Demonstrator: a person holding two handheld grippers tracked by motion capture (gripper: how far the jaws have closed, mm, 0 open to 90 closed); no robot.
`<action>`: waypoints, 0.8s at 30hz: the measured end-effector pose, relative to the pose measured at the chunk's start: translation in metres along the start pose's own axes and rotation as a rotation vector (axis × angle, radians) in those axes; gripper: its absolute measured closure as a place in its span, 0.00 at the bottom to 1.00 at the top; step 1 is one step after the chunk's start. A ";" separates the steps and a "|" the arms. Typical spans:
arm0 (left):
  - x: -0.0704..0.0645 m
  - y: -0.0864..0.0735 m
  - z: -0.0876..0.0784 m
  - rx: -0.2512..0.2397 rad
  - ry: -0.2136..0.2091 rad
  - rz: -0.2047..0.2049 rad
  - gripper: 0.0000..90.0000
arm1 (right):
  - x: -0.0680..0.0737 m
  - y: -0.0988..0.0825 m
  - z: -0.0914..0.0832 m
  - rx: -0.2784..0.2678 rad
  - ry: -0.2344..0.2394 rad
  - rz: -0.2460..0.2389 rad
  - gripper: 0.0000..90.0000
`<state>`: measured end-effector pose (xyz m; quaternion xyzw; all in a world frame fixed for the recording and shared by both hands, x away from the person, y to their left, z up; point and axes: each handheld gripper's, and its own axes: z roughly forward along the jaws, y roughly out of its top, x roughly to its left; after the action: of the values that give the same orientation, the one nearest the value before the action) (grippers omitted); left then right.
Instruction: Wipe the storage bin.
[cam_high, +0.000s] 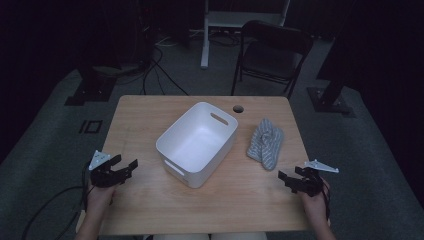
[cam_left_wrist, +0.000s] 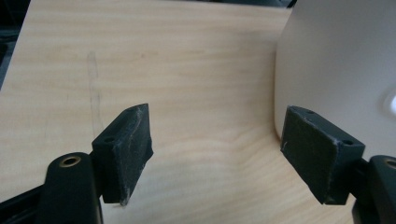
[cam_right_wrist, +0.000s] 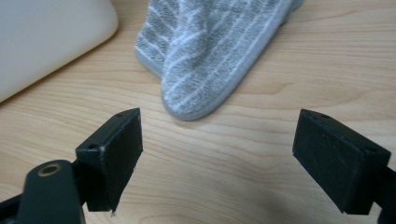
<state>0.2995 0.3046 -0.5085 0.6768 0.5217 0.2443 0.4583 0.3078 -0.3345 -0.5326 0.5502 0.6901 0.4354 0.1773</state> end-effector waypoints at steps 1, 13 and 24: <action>0.000 -0.003 0.000 0.004 -0.002 -0.002 0.26 | 0.000 -0.001 0.000 -0.001 0.003 -0.001 0.17; -0.002 -0.030 -0.003 0.028 0.086 -0.030 0.22 | 0.000 -0.014 0.007 0.006 -0.107 -0.010 0.16; 0.004 -0.040 0.008 0.108 0.163 -0.034 0.20 | -0.001 -0.023 0.016 0.035 -0.174 -0.002 0.15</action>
<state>0.2880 0.3065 -0.5482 0.6695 0.5812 0.2623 0.3811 0.3061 -0.3296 -0.5604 0.5882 0.6801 0.3736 0.2277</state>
